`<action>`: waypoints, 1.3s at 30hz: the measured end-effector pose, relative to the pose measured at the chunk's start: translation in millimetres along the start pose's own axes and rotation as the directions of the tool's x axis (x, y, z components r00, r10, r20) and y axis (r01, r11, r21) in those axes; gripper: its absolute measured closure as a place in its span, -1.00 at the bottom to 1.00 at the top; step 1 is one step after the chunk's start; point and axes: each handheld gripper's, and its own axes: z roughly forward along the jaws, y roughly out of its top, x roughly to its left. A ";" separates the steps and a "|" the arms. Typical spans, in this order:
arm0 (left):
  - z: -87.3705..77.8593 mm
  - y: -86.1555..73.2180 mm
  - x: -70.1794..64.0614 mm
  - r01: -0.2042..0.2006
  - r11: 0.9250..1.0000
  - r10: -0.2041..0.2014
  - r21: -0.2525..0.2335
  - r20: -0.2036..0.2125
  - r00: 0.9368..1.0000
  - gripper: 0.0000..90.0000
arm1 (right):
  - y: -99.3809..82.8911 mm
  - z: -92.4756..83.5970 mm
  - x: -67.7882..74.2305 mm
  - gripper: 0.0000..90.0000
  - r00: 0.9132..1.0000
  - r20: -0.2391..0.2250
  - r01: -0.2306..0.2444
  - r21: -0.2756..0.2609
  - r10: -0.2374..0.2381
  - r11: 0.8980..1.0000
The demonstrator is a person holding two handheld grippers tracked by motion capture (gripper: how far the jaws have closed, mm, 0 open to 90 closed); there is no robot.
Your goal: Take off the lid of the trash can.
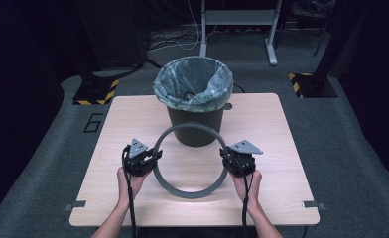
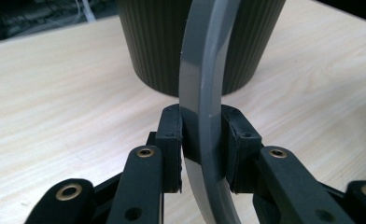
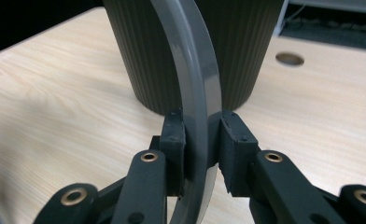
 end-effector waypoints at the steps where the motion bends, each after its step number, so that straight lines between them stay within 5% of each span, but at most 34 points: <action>1: 2.5 -1.3 0.4 0.000 1.000 0.000 0.012 0.004 1.000 0.57 | -1.7 2.6 -1.5 0.61 1.000 -0.004 -0.009 0.010 0.009 1.000; 15: 32.0 -23.3 0.7 0.013 0.991 -0.017 0.130 0.033 0.999 0.54 | -27.0 32.4 -8.1 0.61 1.000 0.002 -0.029 0.132 0.029 0.991; 33: 46.8 -51.7 0.4 0.046 0.976 -0.057 0.214 0.045 0.997 0.51 | -57.8 50.9 -9.0 0.56 0.998 -0.026 -0.044 0.257 0.052 0.965; 39: 45.3 -54.8 -0.5 0.038 0.977 -0.047 0.210 0.038 0.998 0.49 | -60.4 49.5 -7.0 0.54 0.999 -0.017 -0.032 0.257 0.038 0.966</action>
